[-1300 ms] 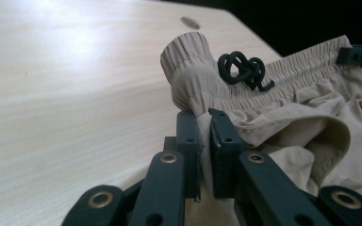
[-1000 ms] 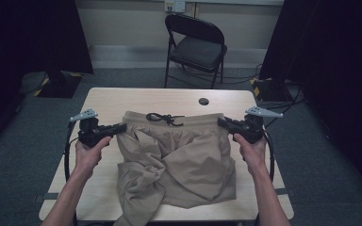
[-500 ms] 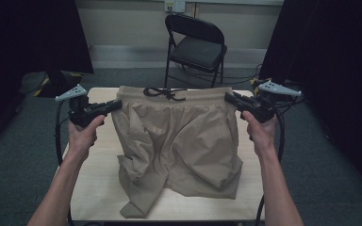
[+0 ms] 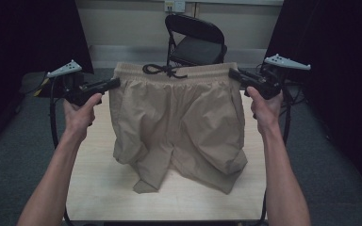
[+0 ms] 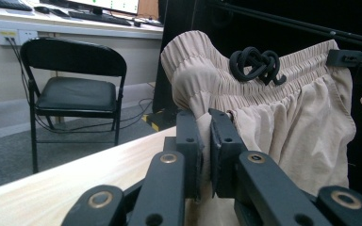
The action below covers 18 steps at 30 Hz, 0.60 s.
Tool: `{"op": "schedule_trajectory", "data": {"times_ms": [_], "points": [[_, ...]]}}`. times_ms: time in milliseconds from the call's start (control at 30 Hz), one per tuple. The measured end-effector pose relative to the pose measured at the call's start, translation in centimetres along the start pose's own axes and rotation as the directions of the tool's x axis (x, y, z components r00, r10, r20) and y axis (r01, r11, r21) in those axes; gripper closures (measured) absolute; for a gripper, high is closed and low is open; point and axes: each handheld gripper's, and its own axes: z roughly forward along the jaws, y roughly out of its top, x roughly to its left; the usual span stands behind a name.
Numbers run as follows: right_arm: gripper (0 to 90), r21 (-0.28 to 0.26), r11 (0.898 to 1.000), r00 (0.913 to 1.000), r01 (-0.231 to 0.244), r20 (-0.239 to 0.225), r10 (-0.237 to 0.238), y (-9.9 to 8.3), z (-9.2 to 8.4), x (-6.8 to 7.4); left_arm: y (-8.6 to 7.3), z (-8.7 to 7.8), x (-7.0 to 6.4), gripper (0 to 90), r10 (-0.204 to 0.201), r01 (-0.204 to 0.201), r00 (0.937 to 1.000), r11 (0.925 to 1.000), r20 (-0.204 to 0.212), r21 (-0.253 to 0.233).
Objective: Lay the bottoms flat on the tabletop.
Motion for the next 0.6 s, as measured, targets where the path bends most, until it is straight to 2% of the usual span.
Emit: {"op": "schedule_trajectory", "data": {"times_ms": [100,167,200,233,300,333,367,400,433,500,533,600], "points": [[77.7,0.01,1.0,1.0,-0.004,0.005,0.004,0.4,0.8,-0.5,0.5,0.4,0.5,84.3,0.001,-0.001,1.0,1.0,-0.003,-0.006],[77.6,0.026,0.999,0.9997,-0.018,0.018,0.018,0.9,2.1,-1.3,1.1,1.5,1.8,84.0,-0.006,0.006,0.9999,0.9999,-0.015,-0.009],[77.5,0.017,0.999,0.9986,-0.048,0.022,0.048,0.8,2.7,-1.7,1.1,2.1,2.4,83.7,-0.017,0.016,0.9995,0.9998,-0.028,-0.008],[77.0,0.03,0.998,0.9977,-0.059,0.035,0.058,0.5,3.5,-2.1,1.0,2.6,3.0,82.5,-0.044,0.044,0.9982,0.999,-0.04,-0.002],[70.7,0.106,0.993,0.9966,-0.043,0.074,0.035,-0.2,5.2,-2.8,0.6,3.4,3.5,75.7,-0.054,0.055,0.9969,0.9984,-0.057,0.011],[65.9,0.151,0.987,0.995,-0.055,0.09,0.042,-0.8,5.8,-3.3,0.4,3.5,3.7,75.6,-0.054,0.056,0.9959,0.9983,-0.072,0.017],[59.2,0.172,0.982,0.9934,-0.079,0.096,0.064,-1.4,6.2,-3.7,0.1,3.6,4.0,71.2,-0.058,0.061,0.9943,0.9976,-0.089,0.032],[54.4,0.197,0.977,0.9919,-0.083,0.111,0.062,-2.1,6.6,-4.0,-0.2,3.6,4.2,67.4,-0.073,0.077,0.9922,0.9966,-0.101,0.029],[52.9,0.216,0.973,0.9903,-0.083,0.126,0.057,-2.6,6.7,-4.2,-0.5,3.6,4.2,66.5,-0.059,0.064,0.9929,0.997,-0.104,0.044],[50.5,0.192,0.974,0.9878,-0.119,0.121,0.097,-3.6,6.4,-4.6,-1.0,3.4,4.1,66.9,-0.05,0.055,0.9946,0.997,-0.091,0.054],[50.5,0.189,0.975,0.9893,-0.117,0.109,0.097,-4.0,6.3,-4.6,-1.3,3.3,4.1,67.5,-0.056,0.059,0.9958,0.9971,-0.073,0.047],[50.0,0.187,0.976,0.9913,-0.107,0.095,0.091,-4.7,6.0,-4.4,-1.9,3.1,3.9,68.2,-0.059,0.063,0.9961,0.9968,-0.066,0.049]]}}
